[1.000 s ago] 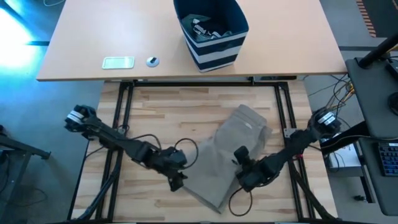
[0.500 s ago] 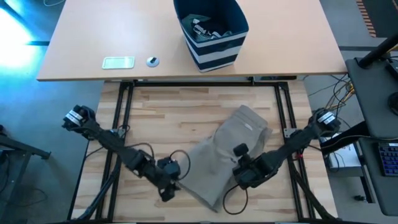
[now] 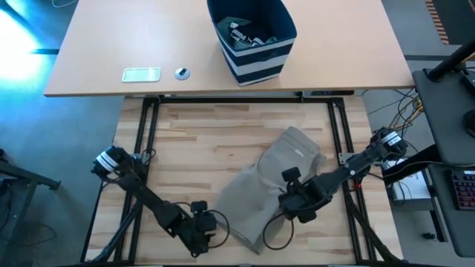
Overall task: Fold Laundry from Bin
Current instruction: Fold the brown shorts
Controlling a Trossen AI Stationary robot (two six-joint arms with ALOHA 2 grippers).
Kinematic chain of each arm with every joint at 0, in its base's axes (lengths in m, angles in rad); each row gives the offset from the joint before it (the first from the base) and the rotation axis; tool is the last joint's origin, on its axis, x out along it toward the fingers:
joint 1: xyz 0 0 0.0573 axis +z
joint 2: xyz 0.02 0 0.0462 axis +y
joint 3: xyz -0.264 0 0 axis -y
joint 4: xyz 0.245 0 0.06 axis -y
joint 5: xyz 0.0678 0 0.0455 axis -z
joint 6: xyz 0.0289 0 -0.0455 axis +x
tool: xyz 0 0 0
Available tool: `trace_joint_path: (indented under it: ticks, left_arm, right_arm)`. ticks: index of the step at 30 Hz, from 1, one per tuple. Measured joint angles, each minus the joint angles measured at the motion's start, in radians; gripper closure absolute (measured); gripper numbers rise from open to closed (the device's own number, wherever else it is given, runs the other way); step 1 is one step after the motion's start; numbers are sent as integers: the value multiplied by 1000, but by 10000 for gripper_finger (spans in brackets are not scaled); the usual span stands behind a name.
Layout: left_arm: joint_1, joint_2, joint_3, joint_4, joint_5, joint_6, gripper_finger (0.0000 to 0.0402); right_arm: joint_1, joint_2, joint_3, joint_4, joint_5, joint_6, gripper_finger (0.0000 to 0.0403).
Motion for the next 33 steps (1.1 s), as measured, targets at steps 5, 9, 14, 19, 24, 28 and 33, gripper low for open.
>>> trace_joint_path:
  ticks: [5, 9, 14, 19, 24, 28, 33]
  left_arm:
    - [-3, 18, 0, -1, -64, -30, 214]
    - [3, 17, 0, -5, -78, -32, 217]
    - [7, 20, -4, -16, -78, -61, 218]
    - [13, 30, -5, -16, -79, -101, 218]
    - [25, 34, -4, -19, -74, -125, 218]
    - [28, 30, -3, -47, -68, -150, 218]
    - [29, -16, -8, -188, -98, -174, 218]
  right_arm:
    - [1, 0, 26, -12, -3, 18, 393]
    - [1, 1, 26, -4, -55, 39, 393]
    - [24, 16, -4, 25, -203, 75, 394]
    - [64, 67, -45, 110, -266, 67, 393]
    - [78, 136, -68, 209, -375, 58, 383]
    - [81, 185, -70, 202, -442, 57, 368]
    - [80, 210, -70, 205, -453, 57, 354]
